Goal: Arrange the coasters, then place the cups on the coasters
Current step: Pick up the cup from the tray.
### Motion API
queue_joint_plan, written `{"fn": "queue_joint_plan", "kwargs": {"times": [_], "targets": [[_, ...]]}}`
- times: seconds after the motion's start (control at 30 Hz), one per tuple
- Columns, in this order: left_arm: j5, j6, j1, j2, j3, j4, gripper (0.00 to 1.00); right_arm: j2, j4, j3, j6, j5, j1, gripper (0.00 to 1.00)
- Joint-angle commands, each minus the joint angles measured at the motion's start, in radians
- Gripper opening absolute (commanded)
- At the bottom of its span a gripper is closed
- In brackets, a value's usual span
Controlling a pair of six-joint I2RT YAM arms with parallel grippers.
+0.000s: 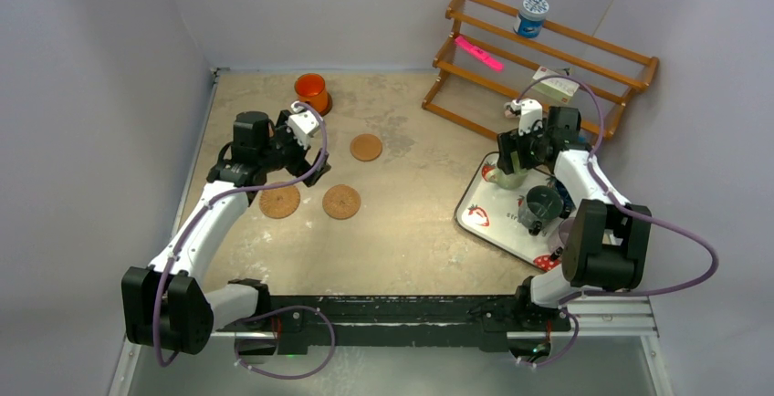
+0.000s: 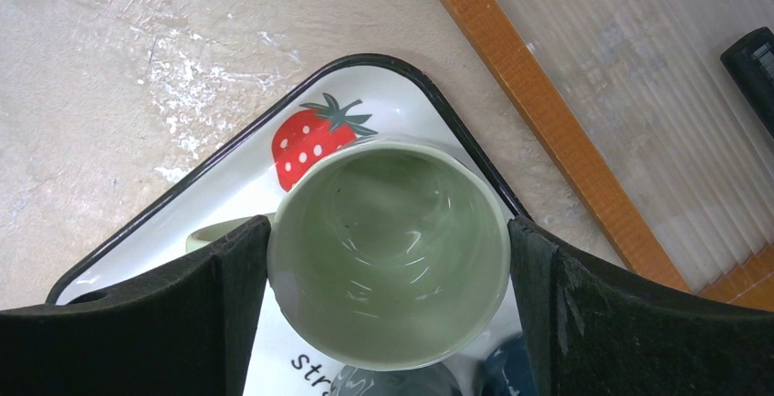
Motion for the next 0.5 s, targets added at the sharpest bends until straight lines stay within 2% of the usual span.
{"fn": "queue_joint_plan", "kwargs": {"times": [0.0,0.17,0.47], "targets": [[0.008,0.009,-0.01,0.004,0.005,0.013,1.0,-0.027,-0.03,0.061,0.002,-0.024,0.009,0.73],[0.008,0.01,-0.012,0.008,0.005,0.015,1.0,-0.05,-0.046,0.104,0.002,0.0,0.054,0.74],[-0.01,0.008,-0.017,0.006,0.005,0.017,1.0,-0.012,-0.103,0.269,0.011,0.03,0.248,0.75]]}}
